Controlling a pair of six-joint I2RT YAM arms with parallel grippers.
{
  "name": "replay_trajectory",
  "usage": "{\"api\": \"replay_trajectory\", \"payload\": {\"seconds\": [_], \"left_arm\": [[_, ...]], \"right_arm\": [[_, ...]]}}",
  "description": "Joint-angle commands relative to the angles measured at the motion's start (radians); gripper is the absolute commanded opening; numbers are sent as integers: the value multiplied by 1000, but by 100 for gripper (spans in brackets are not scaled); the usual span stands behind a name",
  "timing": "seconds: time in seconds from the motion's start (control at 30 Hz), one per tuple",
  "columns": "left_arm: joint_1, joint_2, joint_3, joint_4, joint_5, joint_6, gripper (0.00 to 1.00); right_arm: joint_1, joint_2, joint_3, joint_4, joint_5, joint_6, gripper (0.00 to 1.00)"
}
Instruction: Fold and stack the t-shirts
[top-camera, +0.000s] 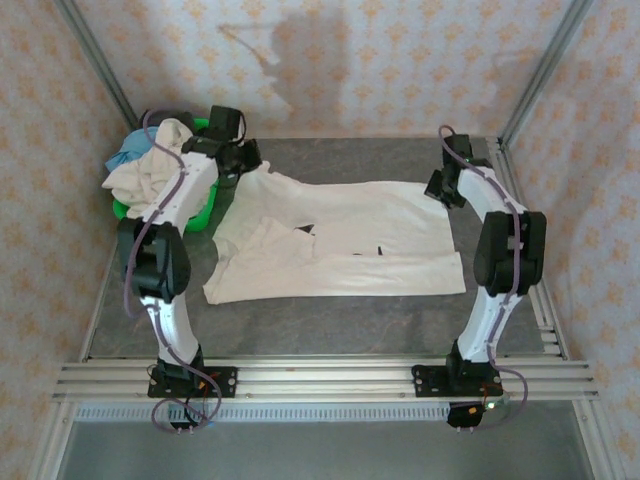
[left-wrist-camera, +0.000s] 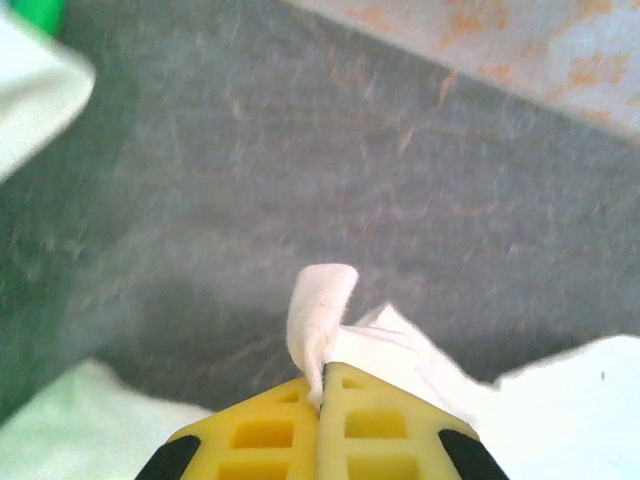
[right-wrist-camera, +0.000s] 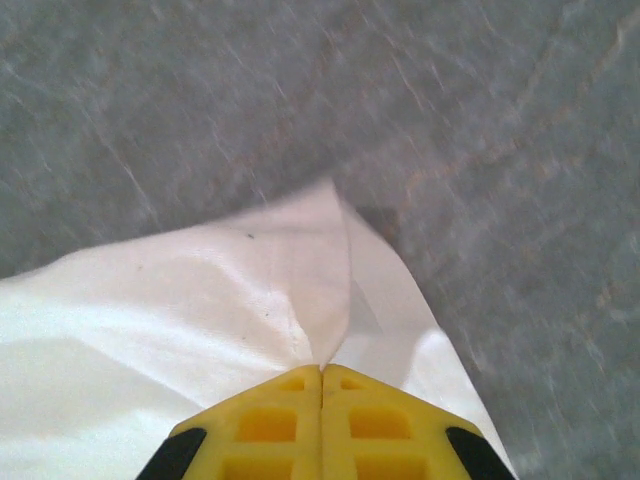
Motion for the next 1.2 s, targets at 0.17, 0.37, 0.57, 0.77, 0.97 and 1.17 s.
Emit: {"api": "replay_trajectory", "payload": {"seconds": [0.17, 0.37, 0.57, 0.77, 0.97, 1.17], "left_arm": [[-32, -215, -520, 174, -28, 2, 0], [-35, -244, -694, 243, -70, -22, 0], [-35, -216, -701, 235, -87, -17, 0], [-35, -224, -678, 206, -113, -8, 0], [-35, -220, -660, 200, -108, -9, 0], [-36, -219, -637, 182, -109, -11, 0]], "right_arm": [[3, -123, -267, 76, 89, 119, 0], [1, -147, -277, -10, 212, 200, 12], [2, -244, -348, 81, 94, 217, 34], [1, -128, -301, 142, 8, 238, 45], [1, -24, -239, 163, 5, 231, 43], [1, -16, -239, 142, 58, 234, 15]]}}
